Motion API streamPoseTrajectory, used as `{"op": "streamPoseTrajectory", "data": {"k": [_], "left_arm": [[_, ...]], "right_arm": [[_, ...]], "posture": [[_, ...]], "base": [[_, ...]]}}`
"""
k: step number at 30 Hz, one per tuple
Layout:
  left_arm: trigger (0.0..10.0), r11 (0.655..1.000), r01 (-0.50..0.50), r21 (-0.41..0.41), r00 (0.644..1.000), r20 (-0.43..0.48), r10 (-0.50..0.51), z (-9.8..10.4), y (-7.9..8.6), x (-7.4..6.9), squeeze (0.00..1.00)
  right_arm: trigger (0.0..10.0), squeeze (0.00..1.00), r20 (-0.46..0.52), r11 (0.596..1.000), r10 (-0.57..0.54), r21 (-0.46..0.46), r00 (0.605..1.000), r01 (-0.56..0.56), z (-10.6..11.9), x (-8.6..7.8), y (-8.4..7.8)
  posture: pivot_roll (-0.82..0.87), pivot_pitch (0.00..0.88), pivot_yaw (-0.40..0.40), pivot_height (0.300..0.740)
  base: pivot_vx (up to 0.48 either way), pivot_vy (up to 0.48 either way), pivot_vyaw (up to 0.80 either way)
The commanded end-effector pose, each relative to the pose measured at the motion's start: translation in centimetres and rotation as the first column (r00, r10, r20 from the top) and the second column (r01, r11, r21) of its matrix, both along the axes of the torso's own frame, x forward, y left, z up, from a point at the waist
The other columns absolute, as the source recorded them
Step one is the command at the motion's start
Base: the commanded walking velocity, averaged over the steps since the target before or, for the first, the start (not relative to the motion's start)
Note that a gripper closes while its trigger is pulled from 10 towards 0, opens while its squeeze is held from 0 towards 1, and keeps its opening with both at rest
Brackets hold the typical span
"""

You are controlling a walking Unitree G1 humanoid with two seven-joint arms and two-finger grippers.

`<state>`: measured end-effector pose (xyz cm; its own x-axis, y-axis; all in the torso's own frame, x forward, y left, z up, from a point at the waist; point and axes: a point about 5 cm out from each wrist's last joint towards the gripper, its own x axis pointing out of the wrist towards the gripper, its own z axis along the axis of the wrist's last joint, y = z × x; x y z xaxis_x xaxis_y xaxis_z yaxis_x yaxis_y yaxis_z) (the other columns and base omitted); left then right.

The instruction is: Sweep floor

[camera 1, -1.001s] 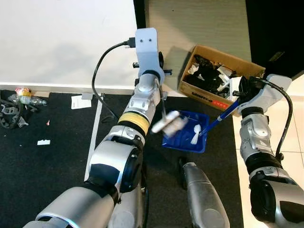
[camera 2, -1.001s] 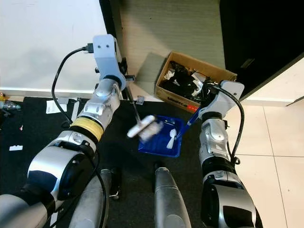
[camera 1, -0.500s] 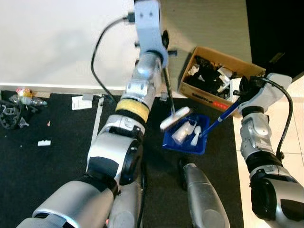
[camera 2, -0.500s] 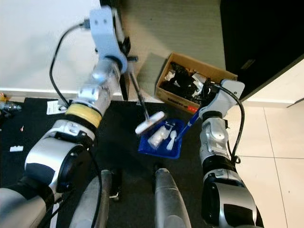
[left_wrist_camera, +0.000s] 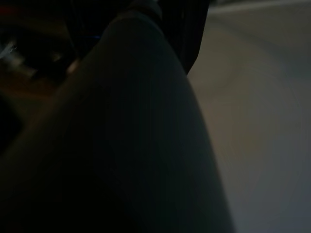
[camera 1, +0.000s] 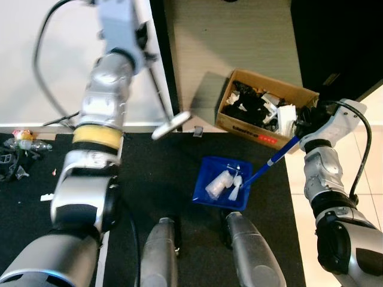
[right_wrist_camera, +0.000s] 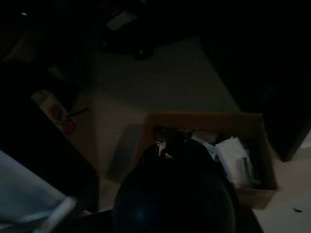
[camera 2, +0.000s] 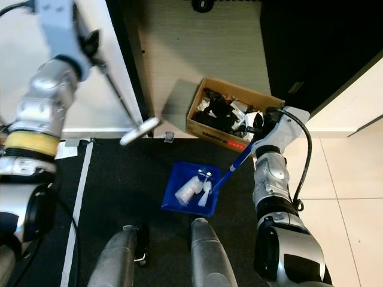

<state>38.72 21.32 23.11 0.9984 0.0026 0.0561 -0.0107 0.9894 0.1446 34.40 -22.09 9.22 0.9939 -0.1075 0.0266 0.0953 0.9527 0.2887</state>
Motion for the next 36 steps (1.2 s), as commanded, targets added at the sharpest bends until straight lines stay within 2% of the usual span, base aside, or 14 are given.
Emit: {"op": "streamPoseTrajectory", "data": {"k": [1, 4, 7, 12, 13, 14, 15, 16, 19, 25, 28, 32, 34, 36], "left_arm": [[10.0, 0.997, -0.042, 0.059, 0.999, 0.025, 0.04, 0.0, 1.8, -0.8, 0.0], [10.0, 0.997, -0.06, 0.057, 0.998, -0.002, 0.06, -1.6, 2.9, -1.9, 0.0], [10.0, 0.994, -0.08, 0.069, 0.996, -0.027, 0.082, -3.2, 3.4, -2.5, 0.0], [10.0, 0.991, -0.11, 0.081, 0.992, -0.056, 0.115, -4.7, 3.9, -3.1, 0.0], [10.0, 0.986, -0.136, 0.1, 0.988, -0.066, 0.143, -5.4, 4.2, -3.5, 0.0], [10.0, 0.986, -0.136, 0.1, 0.988, -0.066, 0.143, -5.4, 4.2, -3.5, 0.0], [10.0, 0.976, -0.173, 0.132, 0.98, -0.072, 0.183, -6.3, 4.8, -4.2, 0.0], [10.0, 0.976, -0.173, 0.132, 0.98, -0.072, 0.183, -6.3, 4.8, -4.2, 0.0], [10.0, 0.971, -0.195, 0.137, 0.975, -0.081, 0.208, -7.0, 5.2, -4.7, 0.0], [10.0, 0.976, -0.203, 0.08, 0.972, -0.104, 0.21, -8.3, 4.8, -5.0, 0.0], [10.0, 0.98, -0.2, 0.0, 0.972, -0.129, 0.198, -9.6, 4.1, -5.1, 0.0], [10.0, 0.982, -0.185, -0.022, 0.974, -0.136, 0.181, -10.4, 3.4, -5.2, 0.0], [10.0, 0.987, -0.16, -0.027, 0.976, -0.156, 0.154, -11.6, 2.3, -5.4, 0.0], [10.0, 0.988, -0.151, -0.027, 0.976, -0.161, 0.144, -12.0, 1.8, -5.5, 0.0]], "right_arm": [[10.0, 0.0, -0.053, 0.996, 0.031, 0.081, 0.998, -0.027, -1.4, -0.3, 0.8], [10.0, 0.0, 0.005, 0.996, 0.044, 0.08, 0.999, -0.044, 0.0, 0.3, 0.6], [10.0, 0.0, 0.053, 0.996, 0.052, 0.069, 0.997, -0.055, 1.4, 1.0, 0.4], [10.0, 0.0, 0.101, 0.997, 0.065, 0.04, 0.993, -0.069, 2.9, 1.6, 0.1], [10.0, 0.0, 0.139, 0.997, 0.075, 0.014, 0.987, -0.077, 4.2, 2.0, -0.1], [10.0, 0.0, 0.139, 0.997, 0.075, 0.014, 0.987, -0.077, 4.2, 2.0, -0.1], [10.0, 0.0, 0.205, 0.996, 0.089, -0.025, 0.975, -0.085, 6.5, 2.7, -0.7], [10.0, 0.0, 0.205, 0.996, 0.089, -0.025, 0.975, -0.085, 6.5, 2.7, -0.7], [10.0, 0.0, 0.264, 0.997, 0.081, -0.032, 0.961, -0.075, 8.6, 3.2, -1.4], [10.0, 0.0, 0.352, 0.999, 0.016, 0.027, 0.936, -0.027, 10.9, 3.4, -2.9], [10.0, 0.0, 0.397, 0.999, -0.033, 0.051, 0.917, 0.014, 11.9, 3.2, -4.4], [10.0, 0.0, 0.415, 0.997, -0.074, 0.055, 0.907, 0.056, 12.3, 2.8, -5.4], [10.0, 0.0, 0.436, 0.992, -0.122, 0.04, 0.892, 0.117, 12.7, 2.4, -6.6], [10.0, 0.0, 0.44, 0.99, -0.136, 0.026, 0.887, 0.14, 12.9, 2.2, -6.9]], "posture": [[0.0, 0.128, -0.008, 0.74], [0.01, 0.128, -0.019, 0.74], [0.01, 0.13, -0.022, 0.74], [0.01, 0.128, -0.025, 0.74], [0.0, 0.126, -0.029, 0.74], [0.0, 0.126, -0.029, 0.74], [0.0, 0.119, -0.034, 0.74], [0.0, 0.119, -0.034, 0.74], [-0.01, 0.114, -0.037, 0.74], [-0.01, 0.107, -0.036, 0.74], [-0.01, 0.106, -0.033, 0.74], [-0.01, 0.103, -0.029, 0.74], [-0.01, 0.101, -0.025, 0.74], [-0.01, 0.101, -0.023, 0.74]], "base": [[0.0, 0.0, 0.0], [0.0, 0.0, 0.0], [0.0, 0.0, 0.0], [0.0, 0.0, 0.0], [0.0, 0.0, 0.0], [0.0, 0.0, 0.0], [0.0, 0.0, 0.0], [0.0, 0.0, 0.0], [0.0, 0.0, 0.0], [0.0, 0.0, 0.0], [0.0, 0.0, 0.0], [0.0, 0.0, 0.0], [0.0, 0.0, 0.0], [0.0, 0.0, 0.0]]}}
